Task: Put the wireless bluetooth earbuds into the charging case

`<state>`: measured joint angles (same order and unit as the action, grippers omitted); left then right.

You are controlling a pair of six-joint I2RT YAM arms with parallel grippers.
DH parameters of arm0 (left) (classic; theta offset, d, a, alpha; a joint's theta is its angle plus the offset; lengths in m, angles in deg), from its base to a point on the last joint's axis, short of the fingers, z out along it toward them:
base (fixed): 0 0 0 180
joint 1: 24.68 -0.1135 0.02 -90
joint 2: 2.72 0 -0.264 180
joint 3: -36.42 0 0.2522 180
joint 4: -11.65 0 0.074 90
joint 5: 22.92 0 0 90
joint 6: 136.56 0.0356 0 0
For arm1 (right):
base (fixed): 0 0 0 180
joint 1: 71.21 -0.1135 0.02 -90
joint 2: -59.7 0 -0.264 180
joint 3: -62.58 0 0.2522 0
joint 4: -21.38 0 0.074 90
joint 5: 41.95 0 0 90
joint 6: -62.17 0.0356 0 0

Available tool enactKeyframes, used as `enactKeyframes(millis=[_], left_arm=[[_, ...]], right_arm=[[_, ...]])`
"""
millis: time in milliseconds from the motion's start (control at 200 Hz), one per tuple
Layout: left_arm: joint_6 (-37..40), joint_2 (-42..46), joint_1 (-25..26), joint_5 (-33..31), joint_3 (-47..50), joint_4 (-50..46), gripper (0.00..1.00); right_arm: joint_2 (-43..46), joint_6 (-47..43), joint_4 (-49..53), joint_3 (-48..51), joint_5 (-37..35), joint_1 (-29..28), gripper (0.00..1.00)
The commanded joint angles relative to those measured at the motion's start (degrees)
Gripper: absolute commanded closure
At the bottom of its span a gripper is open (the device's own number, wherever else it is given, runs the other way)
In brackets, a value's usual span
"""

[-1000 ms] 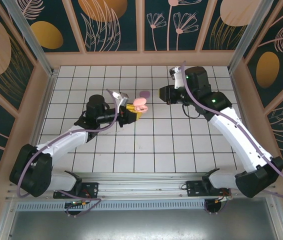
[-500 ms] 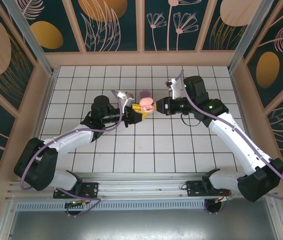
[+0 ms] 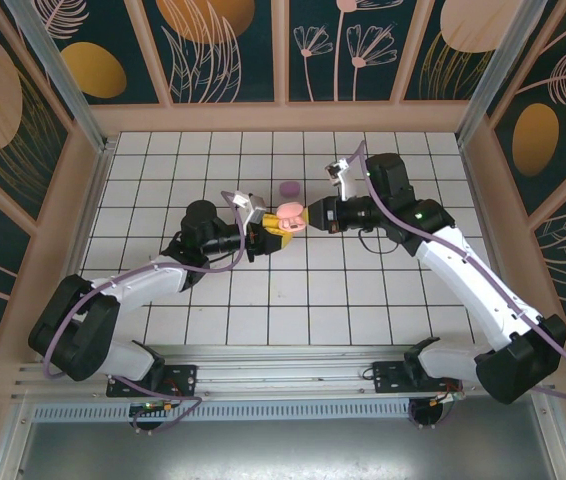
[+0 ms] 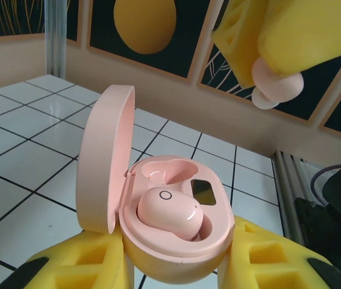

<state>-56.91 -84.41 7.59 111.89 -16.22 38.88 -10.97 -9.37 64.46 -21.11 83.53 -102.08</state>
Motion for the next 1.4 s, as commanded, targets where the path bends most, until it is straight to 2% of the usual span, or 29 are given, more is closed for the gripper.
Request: enactKeyframes(millis=[0, 395, 1011, 1396], left_arm=[[2.8, 0.8, 0.2, 1.5, 0.5, 3.4, 0.8], [2.9, 1.5, 0.2, 4.7, 0.2, 2.2, 0.8], [0.4, 0.9, 0.2, 7.4, -1.2, 2.8, 0.8], [0.2, 0.9, 0.2, 7.7, -2.3, 2.1, 0.8]], right_arm=[[-1.0, -0.4, -0.8, 0.6, 1.8, -1.3, 0.83], [-4.5, -3.4, 0.6, 0.1, -0.1, -1.6, 0.84], [-4.5, -5.4, -2.6, 2.2, -2.0, -2.4, 0.86], [-4.5, -6.1, -1.9, 3.2, -2.7, -2.5, 0.81]])
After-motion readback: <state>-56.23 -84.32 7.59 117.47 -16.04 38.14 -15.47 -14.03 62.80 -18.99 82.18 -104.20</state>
